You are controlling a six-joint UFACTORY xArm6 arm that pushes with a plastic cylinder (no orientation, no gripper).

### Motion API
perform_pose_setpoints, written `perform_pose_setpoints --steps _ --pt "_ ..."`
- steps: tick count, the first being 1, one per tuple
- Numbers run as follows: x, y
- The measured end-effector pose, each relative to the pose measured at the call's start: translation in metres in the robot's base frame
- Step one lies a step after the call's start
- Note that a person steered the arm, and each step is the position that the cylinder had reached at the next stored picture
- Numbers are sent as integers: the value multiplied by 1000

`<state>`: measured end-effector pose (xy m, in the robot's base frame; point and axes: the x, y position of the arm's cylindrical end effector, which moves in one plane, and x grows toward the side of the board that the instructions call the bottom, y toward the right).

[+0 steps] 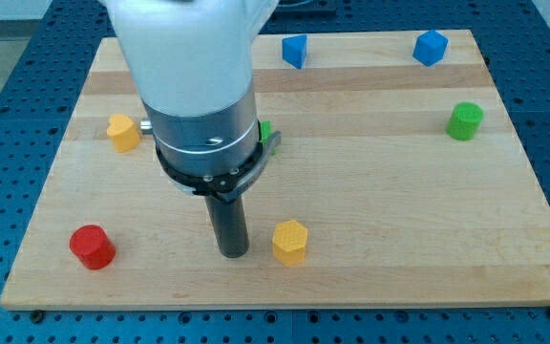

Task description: Push yellow hexagon parallel to the red circle

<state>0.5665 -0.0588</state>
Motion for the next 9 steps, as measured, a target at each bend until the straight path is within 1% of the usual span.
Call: perform_pose_setpoints --steps 2,6,7,8,9 --pt "0 9" --pt "0 46" --pt "-1 30" --pt "-15 -9" --pt "-45 -40"
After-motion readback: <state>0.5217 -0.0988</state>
